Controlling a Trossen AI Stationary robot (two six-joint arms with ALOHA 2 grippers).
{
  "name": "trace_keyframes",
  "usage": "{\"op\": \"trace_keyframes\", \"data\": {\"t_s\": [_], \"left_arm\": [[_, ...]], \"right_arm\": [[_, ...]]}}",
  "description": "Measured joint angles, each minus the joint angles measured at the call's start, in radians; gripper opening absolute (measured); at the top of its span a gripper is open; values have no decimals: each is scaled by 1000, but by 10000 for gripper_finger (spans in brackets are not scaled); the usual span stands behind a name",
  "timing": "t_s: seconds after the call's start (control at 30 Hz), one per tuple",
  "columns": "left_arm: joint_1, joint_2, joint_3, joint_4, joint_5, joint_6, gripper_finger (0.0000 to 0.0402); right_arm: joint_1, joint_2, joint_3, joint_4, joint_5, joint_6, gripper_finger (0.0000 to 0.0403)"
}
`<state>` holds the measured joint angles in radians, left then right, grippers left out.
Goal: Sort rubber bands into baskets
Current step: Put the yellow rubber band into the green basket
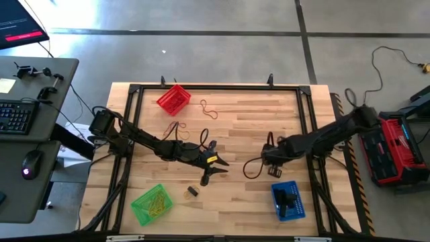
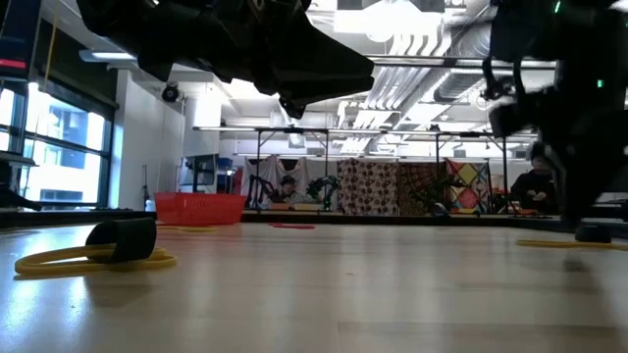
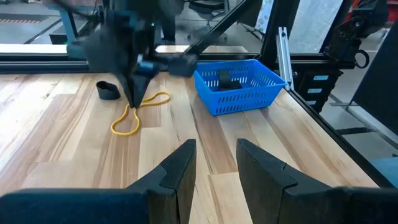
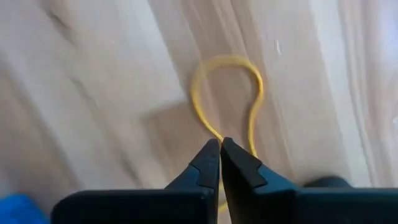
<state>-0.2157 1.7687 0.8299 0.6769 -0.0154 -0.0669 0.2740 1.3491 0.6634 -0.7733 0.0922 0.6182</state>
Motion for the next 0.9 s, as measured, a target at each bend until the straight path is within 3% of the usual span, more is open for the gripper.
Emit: {"op": "trace_keyframes", "data": {"t_s": [0.33,0.47,0.73,0.9], "left_arm": [[-3,0,0,-22,0,-12,108],[-3,0,0,-37,0,-28,108],[-3,0,0,-37,0,-28,108],[-3,0,0,-37,0,-27,108]], "right_arm": [[134,-79,72,106,153,93,5],[152,-59,74,24,186,164,17],[99,12,74,-75,137,157,80],[32,67,74,-80,77,79,91]]}}
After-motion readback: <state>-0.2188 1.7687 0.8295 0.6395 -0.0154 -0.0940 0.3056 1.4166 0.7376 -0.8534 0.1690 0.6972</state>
